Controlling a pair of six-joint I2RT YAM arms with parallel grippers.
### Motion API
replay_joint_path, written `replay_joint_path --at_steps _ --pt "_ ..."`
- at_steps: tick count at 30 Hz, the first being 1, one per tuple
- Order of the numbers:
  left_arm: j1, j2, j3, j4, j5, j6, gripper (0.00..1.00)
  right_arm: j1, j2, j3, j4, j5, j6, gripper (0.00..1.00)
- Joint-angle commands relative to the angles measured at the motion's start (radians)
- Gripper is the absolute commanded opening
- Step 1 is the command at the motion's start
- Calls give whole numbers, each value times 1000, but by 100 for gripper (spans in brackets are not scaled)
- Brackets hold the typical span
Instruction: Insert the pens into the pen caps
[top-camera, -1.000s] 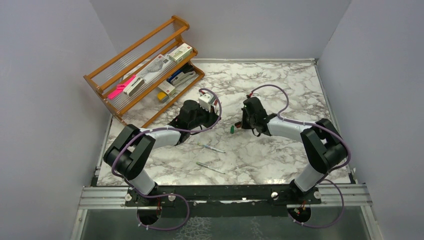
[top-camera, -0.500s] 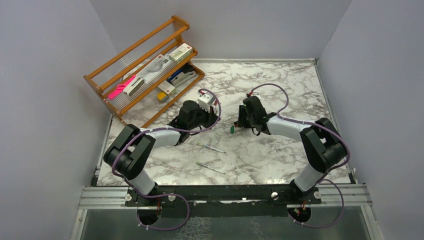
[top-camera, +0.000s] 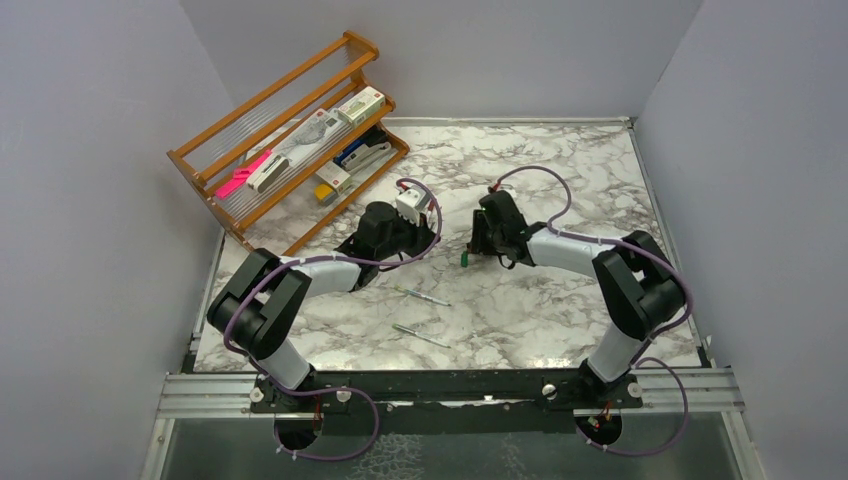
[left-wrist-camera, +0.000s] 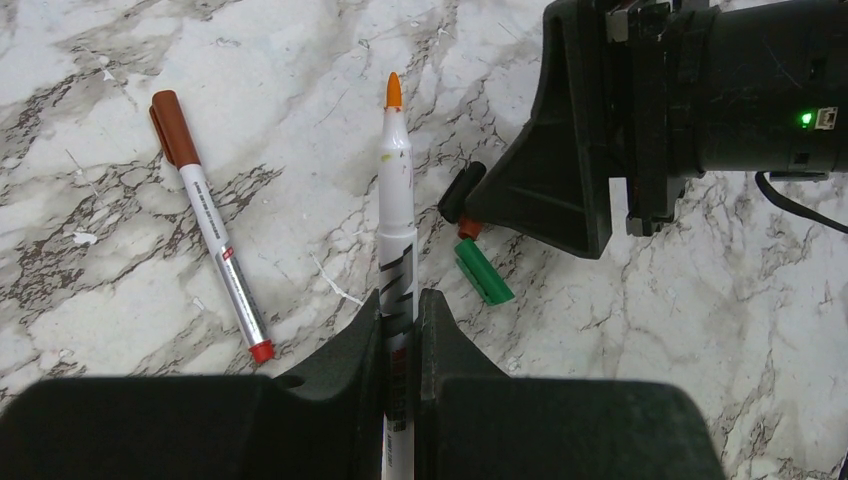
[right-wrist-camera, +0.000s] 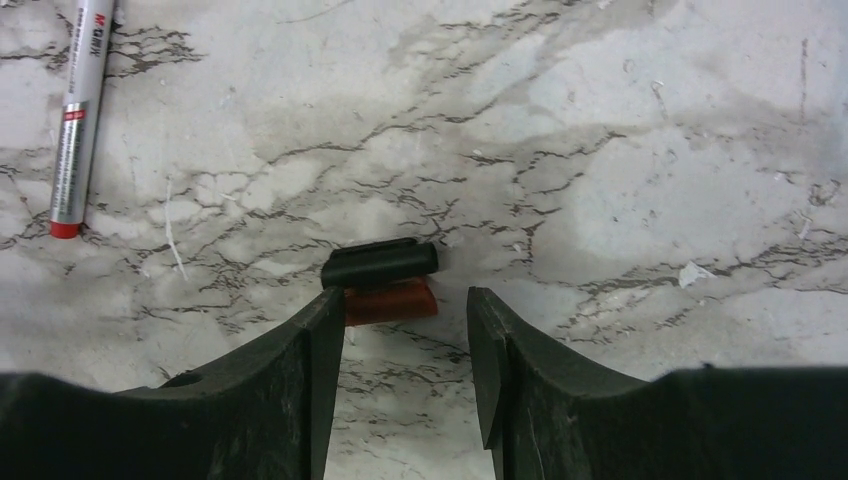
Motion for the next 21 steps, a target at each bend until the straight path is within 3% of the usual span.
replay_joint_path --at_steps 1,21 --pt "7 -5 -11 24 19 5 0 32 36 60 -47 41 -11 48" --pt "8 -7 -14 24 24 -2 0 60 51 64 -141 138 14 43"
